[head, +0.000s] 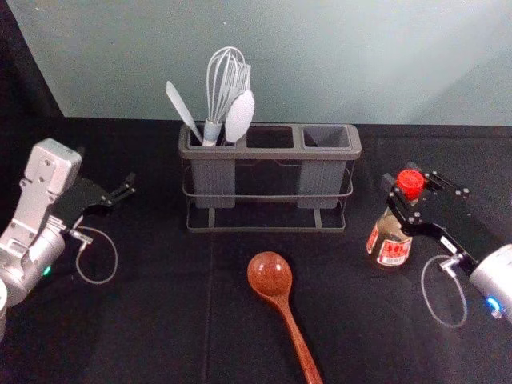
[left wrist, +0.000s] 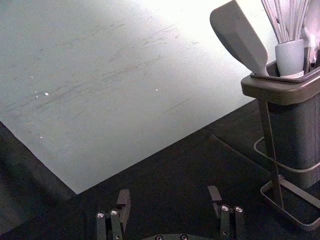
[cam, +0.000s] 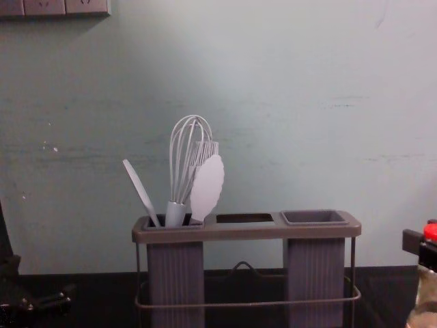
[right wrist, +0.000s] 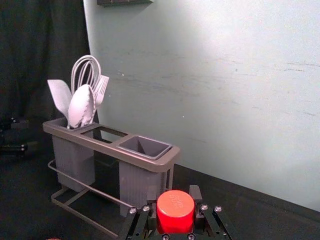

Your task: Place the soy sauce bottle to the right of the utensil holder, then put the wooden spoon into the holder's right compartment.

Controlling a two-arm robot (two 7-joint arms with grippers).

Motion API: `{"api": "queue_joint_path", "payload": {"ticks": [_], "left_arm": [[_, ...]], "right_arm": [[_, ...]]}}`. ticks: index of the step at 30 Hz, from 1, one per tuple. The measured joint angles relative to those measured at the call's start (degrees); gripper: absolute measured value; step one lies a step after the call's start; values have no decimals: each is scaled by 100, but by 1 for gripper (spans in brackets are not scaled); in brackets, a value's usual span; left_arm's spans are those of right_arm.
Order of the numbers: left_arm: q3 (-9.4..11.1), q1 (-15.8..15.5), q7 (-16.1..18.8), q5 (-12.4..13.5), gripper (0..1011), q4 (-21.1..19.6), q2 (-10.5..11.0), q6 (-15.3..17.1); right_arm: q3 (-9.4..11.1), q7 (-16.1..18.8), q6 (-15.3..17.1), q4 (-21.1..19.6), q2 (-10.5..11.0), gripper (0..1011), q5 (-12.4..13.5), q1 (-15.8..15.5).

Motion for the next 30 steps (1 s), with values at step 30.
{"api": "queue_joint_path", "payload": {"ticks": [30], "left_arm": [[0,0,0,0,1011,0,0,0]], "right_arm": [[12,393,-114,1069,-418,392,81,938]]}}
